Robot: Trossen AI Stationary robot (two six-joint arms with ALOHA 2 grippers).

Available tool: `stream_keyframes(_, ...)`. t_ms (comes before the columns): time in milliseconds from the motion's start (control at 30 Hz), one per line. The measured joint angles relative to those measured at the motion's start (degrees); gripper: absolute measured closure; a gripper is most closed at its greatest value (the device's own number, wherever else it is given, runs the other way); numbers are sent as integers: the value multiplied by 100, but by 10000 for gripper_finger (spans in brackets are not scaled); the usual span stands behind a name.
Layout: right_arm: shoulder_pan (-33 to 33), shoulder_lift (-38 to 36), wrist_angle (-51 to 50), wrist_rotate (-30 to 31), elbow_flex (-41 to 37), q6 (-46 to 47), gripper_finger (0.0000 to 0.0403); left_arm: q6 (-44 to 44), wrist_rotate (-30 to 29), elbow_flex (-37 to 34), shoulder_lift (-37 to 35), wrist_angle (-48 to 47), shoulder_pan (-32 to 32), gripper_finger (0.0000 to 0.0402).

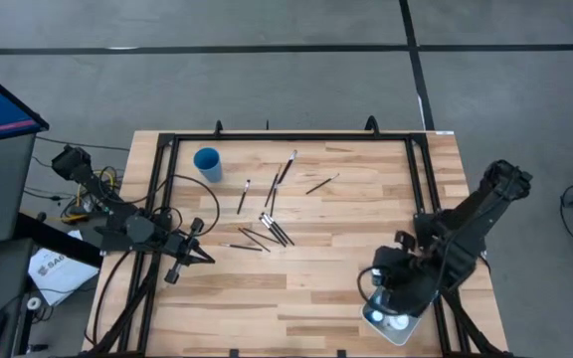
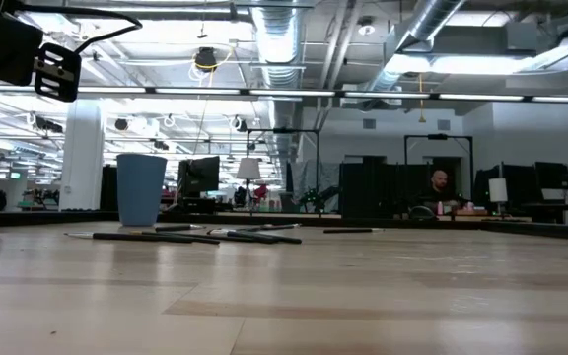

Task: Pick & Place Paint Supplies
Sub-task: Put the small green paint bottle into the white bin

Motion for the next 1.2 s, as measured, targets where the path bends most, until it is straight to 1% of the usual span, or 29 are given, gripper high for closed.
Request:
stream_keyframes(167,398,-7,-89,157,0,649,289,0,-12,0,0,0,0,400)
stream_keyframes(367,825,7,-200,604,-126,1328,281,2,-81,0,0,-2,2,400)
stream_keyframes(500,1055,11,-346,620,-388,1970,278,0,-92,0,0,-2,0,400)
stream_keyframes(633,1186,13,-260,621,-623,2368,284,0,-108,0,0,-2,0,400)
stream_keyframes(867,1413,15,-77,644,-745,2790,276,0,-106,0,0,9,1,400)
stream_keyframes(1000,1555,25,53,869,-746,2898,282,5,-104,0,0,11,0,400)
stream_keyframes(1200,1591,253,38,919,-748,2991,278,99,-102,-2,0,15,2,400)
